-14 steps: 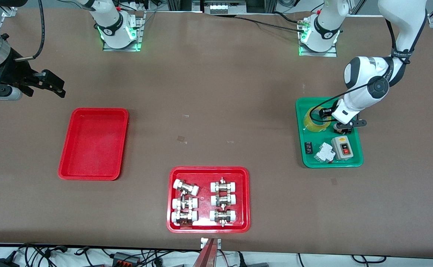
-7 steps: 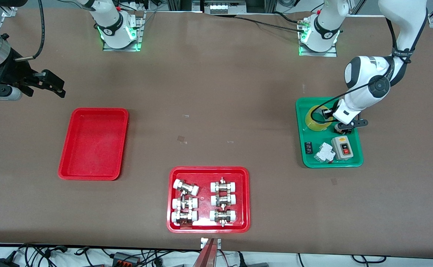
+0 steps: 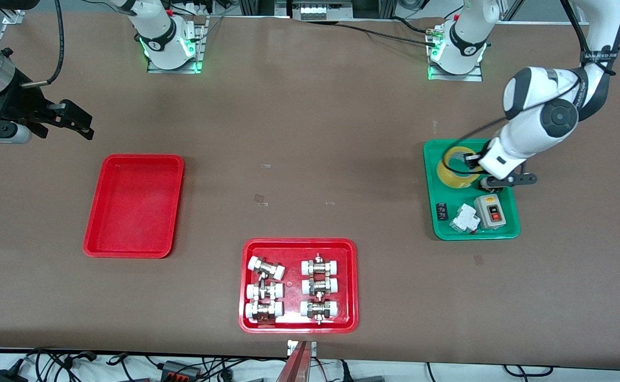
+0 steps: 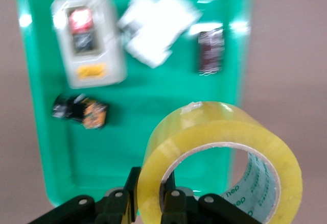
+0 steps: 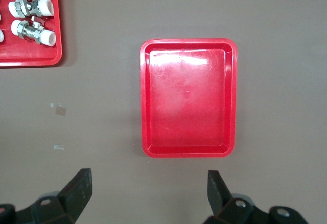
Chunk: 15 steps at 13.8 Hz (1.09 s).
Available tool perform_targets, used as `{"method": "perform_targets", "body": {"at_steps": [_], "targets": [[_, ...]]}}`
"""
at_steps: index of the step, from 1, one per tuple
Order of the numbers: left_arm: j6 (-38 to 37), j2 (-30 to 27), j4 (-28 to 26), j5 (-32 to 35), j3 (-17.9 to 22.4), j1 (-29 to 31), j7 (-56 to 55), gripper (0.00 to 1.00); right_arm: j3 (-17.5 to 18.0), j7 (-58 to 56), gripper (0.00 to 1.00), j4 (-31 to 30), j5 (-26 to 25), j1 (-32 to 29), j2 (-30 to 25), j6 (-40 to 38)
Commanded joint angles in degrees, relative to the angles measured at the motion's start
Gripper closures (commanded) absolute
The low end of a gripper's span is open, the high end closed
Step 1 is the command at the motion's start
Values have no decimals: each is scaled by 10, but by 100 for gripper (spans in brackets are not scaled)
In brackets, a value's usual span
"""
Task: Left arm passes tape to right arm into tray
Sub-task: 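Carry the tape with the left gripper while the right gripper reaches toward it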
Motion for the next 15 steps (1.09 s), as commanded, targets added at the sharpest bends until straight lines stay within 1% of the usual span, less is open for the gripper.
{"method": "perform_targets", "body": {"at_steps": [1, 2, 3, 4, 5, 6, 7, 8, 9, 10, 11, 12, 14, 15], "targets": [[-64, 89, 146, -31, -64, -9, -46, 100, 0, -2, 0, -4, -6, 0, -4, -2], [-73, 111, 184, -33, -94, -9, -78, 100, -1, 0, 0, -4, -7, -1, -3, -3], [-70, 130, 209, -35, -111, -10, -107, 100, -2, 0, 0, -6, -7, -5, 1, -3], [-60, 148, 236, -38, -135, -15, -140, 100, -2, 0, 0, -8, -7, -5, 5, -5], [-27, 171, 256, -37, -146, -33, -155, 100, -3, -4, 0, -11, -7, -5, 7, -6], [8, 200, 277, -39, -149, -56, -163, 100, -3, -4, 0, -16, -6, -5, 7, -6], [32, 218, 292, -40, -151, -77, -165, 100, -3, -5, 0, -22, -3, -6, 8, -7], [75, 236, 301, -54, -152, -106, -170, 100, -4, -7, 0, -25, -2, -7, 8, -18], [132, 250, 303, -73, -152, -132, -173, 100, -4, -8, 0, -26, 0, -7, 11, -31], [199, 270, 305, -69, -151, -154, -163, 100, -4, -9, 0, -26, 0, -6, 13, -46], [248, 285, 307, -69, -151, -172, -161, 100, -3, -12, 0, -26, 2, -6, 13, -56], [281, 299, 315, -71, -152, -192, -166, 100, -5, -19, 0, -26, 17, -6, 13, -60], [322, 312, 324, -77, -152, -224, -173, 100, -7, -64, 0, -26, 72, -19, 14, -62], [361, 318, 324, -86, -152, -240, -181, 100, -7, -78, 0, -27, 96, -24, 20, -65]]}}
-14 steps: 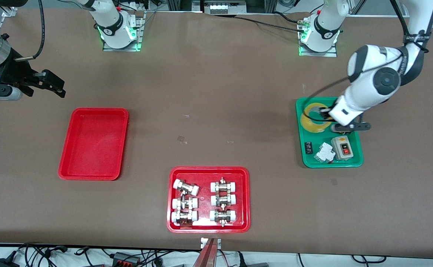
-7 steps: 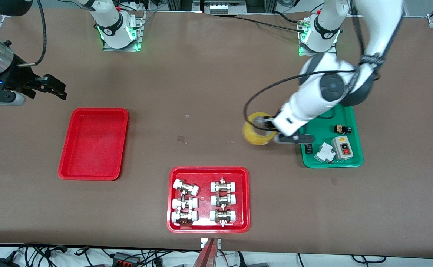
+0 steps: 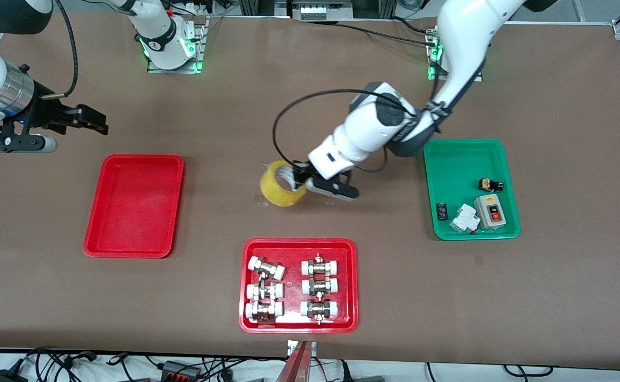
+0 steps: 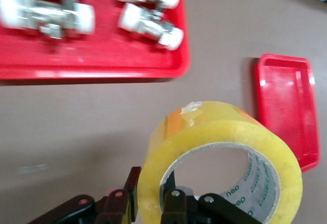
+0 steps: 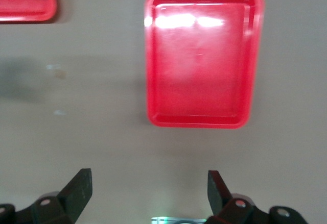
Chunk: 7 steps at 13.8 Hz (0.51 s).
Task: Left arm passes tape to right arm into tray
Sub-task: 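Carry the tape with the left gripper while the right gripper reaches toward it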
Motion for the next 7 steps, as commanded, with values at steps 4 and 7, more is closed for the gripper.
{"method": "perform_targets", "body": {"at_steps": [4, 7], "targets": [[134, 22, 31, -44, -1, -64, -24, 100, 1, -92, 0, -2, 215, -25, 64, 11], [137, 32, 65, -42, 1, -79, -35, 100, 8, -93, 0, -1, 290, 11, 104, 83]]}}
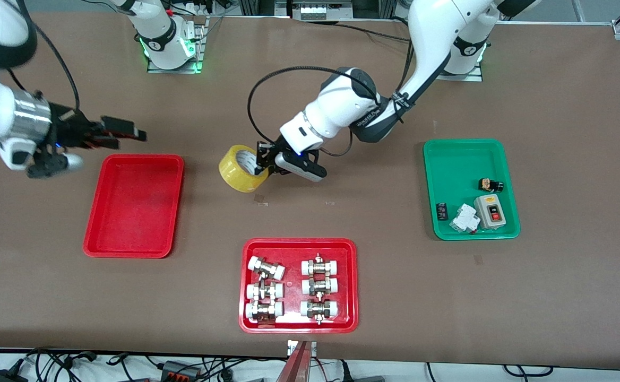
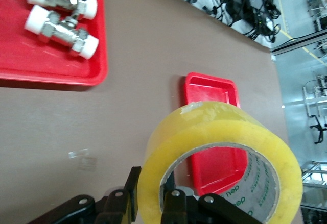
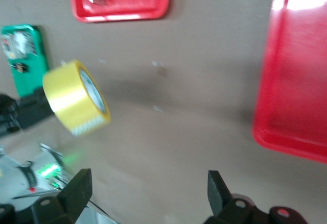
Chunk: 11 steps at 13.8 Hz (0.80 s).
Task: Left arm passes tape to right arm into tray
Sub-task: 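Carry the tape with the left gripper while the right gripper reaches toward it, then grasp the tape roll rim with the right gripper beside the left gripper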
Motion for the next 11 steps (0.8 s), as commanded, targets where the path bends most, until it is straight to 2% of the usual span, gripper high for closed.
{"method": "perform_targets", "body": {"at_steps": [1, 4, 7, 11], "targets": [[6, 14, 39, -7, 5, -7, 2, 100, 4, -6, 0, 7, 43, 42, 30, 58], [6, 35, 49, -3, 8, -6, 4, 100, 4, -6, 0, 9, 64, 87, 54, 111], [5, 40, 54, -3, 27, -5, 5, 100, 4, -6, 0, 9, 66, 122, 73, 159], [5, 43, 56, -3, 29, -6, 5, 100, 4, -22, 0, 9, 66, 156, 107, 227]]}}
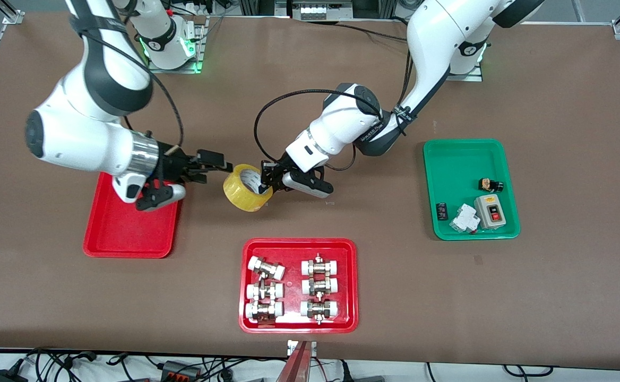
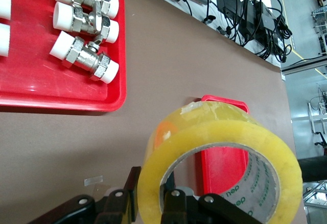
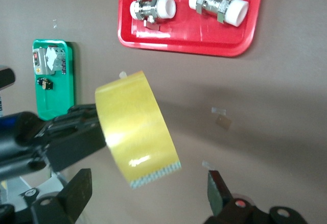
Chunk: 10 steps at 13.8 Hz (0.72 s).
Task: Left arm passes tape to right arm into tray
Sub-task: 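Grasp the tape roll rim with the right gripper beside the left gripper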
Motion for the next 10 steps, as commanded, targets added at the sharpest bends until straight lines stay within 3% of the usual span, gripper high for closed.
{"method": "perform_targets", "body": {"at_steps": [1, 4, 5, 6, 8, 9, 10], "targets": [[4, 6, 20, -3, -1, -7, 5, 100, -4, -18, 0, 9, 12, 17, 25, 35], [4, 6, 20, -2, -1, -8, 5, 100, -4, -18, 0, 14, 13, 20, 27, 45], [4, 6, 20, 1, -1, -8, 5, 100, -4, -20, 7, 14, 12, 20, 27, 45], [4, 8, 20, 2, -1, -7, 5, 100, -4, -20, 38, 15, 12, 20, 27, 45], [4, 10, 20, 1, -1, -7, 5, 100, -4, -19, 77, 15, 12, 22, 26, 45], [4, 10, 21, 0, -1, -6, 5, 100, -4, -19, 93, 18, 12, 23, 26, 45], [4, 10, 30, 1, -1, -6, 5, 100, -4, -19, 100, 18, 12, 25, 24, 45]]}}
